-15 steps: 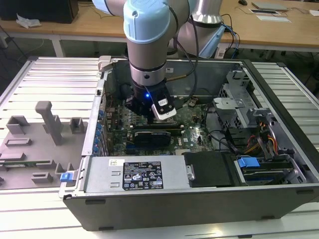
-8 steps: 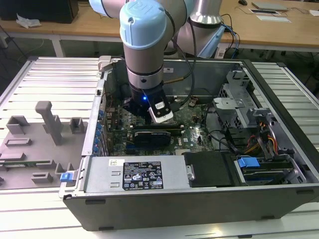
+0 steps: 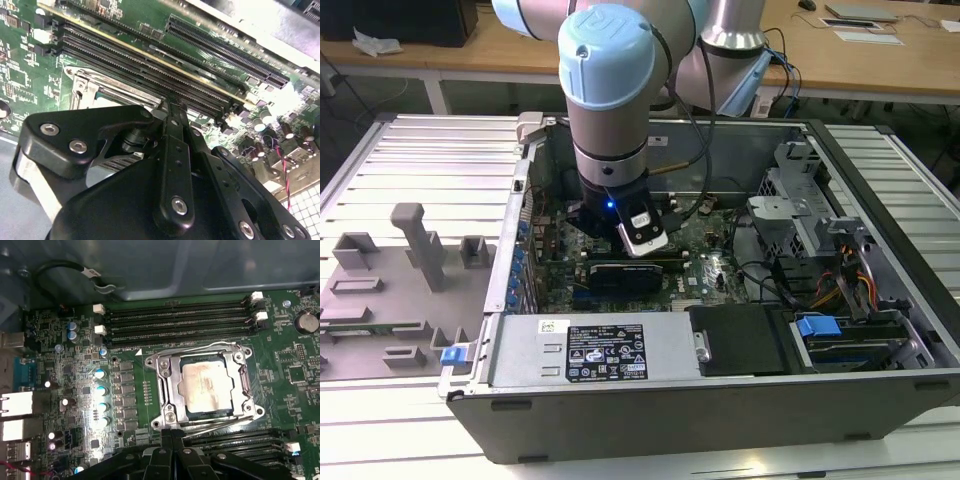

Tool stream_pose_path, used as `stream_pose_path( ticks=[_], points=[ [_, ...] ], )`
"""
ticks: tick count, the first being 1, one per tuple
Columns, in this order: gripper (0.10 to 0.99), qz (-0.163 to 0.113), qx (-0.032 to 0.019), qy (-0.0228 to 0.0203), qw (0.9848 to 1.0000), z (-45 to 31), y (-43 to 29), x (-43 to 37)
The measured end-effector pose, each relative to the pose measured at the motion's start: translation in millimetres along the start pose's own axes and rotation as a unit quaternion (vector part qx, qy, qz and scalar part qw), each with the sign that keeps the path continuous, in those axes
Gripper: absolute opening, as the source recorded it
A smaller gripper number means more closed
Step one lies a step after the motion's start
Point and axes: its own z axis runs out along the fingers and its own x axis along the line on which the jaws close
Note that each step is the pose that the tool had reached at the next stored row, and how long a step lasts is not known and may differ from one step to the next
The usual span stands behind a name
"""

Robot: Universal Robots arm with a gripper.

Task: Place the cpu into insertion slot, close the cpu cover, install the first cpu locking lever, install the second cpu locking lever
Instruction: 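Install the second cpu locking lever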

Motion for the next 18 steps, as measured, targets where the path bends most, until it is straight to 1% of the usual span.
stream_pose_path(
  ticks=[3,8,11,18],
  points=[
    [0.106,0.001,-0.01,0.0011,0.9999,2.4,-0.7,1.4],
    [0.106,0.001,-0.0176,0.0018,0.9998,7.9,-2.2,3.9],
    [0.106,0.001,-0.0186,0.002,0.9998,8.9,-2.1,5.0],
    [0.106,0.001,-0.0187,0.002,0.9998,9.6,-1.2,6.6]
  ],
)
